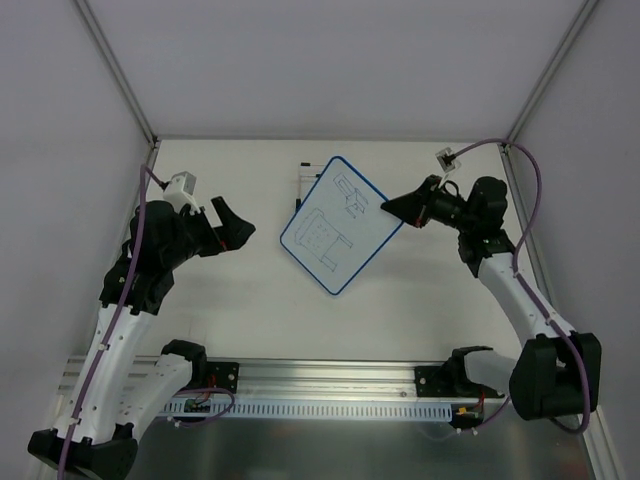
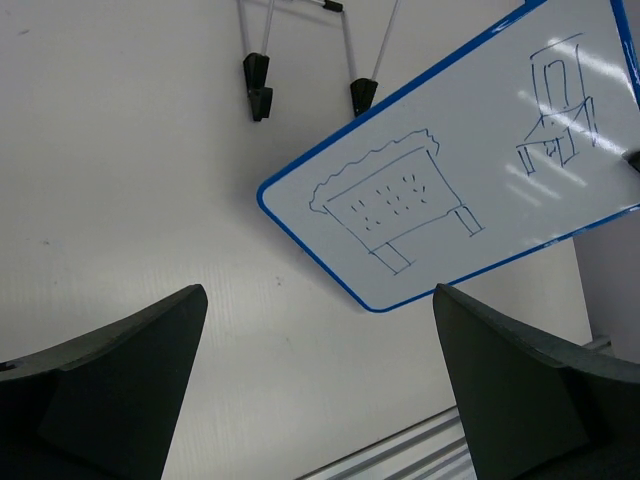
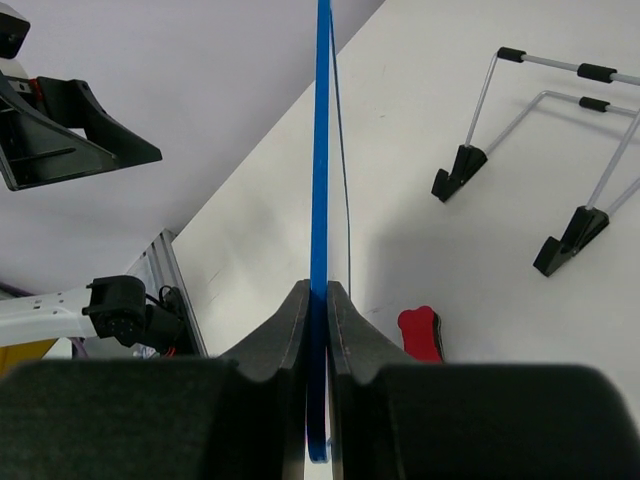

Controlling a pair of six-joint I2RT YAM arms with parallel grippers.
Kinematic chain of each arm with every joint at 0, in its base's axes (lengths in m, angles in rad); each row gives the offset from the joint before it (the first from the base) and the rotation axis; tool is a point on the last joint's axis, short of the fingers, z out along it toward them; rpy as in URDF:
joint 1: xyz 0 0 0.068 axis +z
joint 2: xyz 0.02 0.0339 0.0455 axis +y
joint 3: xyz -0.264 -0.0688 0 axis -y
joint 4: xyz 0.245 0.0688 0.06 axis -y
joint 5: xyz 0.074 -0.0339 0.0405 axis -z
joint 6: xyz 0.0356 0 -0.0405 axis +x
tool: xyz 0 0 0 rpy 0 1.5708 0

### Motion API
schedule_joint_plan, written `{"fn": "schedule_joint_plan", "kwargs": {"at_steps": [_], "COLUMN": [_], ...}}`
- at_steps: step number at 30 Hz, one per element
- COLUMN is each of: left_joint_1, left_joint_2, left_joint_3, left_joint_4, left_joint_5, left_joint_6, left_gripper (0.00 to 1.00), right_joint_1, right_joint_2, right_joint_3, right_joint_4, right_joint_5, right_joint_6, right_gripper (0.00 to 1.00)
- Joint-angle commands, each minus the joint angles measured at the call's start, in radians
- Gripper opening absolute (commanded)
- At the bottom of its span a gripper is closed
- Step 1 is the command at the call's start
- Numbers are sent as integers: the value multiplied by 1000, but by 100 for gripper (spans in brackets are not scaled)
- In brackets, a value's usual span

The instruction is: Erase the whiteboard

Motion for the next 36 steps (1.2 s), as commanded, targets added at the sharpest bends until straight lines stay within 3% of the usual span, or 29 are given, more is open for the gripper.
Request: {"fn": "schedule_joint_plan", "kwargs": {"at_steps": [1, 9, 22, 36], "left_joint_1": [-15, -66, -286, -434], "left_joint_2": [2, 67, 247, 547], "left_joint_3": [-3, -1, 78, 247], "left_joint_4": [16, 17, 17, 16], "left_joint_5": [33, 45, -53, -136], "left_joint_6": [-24, -67, -116, -84], "left_gripper": [99, 99, 99, 99], "right_joint_1": [-7, -85, -328, -398], "right_joint_2": [-117, -181, -287, -313], "right_joint_3": [39, 16, 61, 124], "right_joint_4": [-123, -206, -295, -289], "right_joint_5": [71, 164, 171, 237], "right_joint_6": [-92, -44, -59, -55], "right_gripper": [0, 0, 0, 0]}}
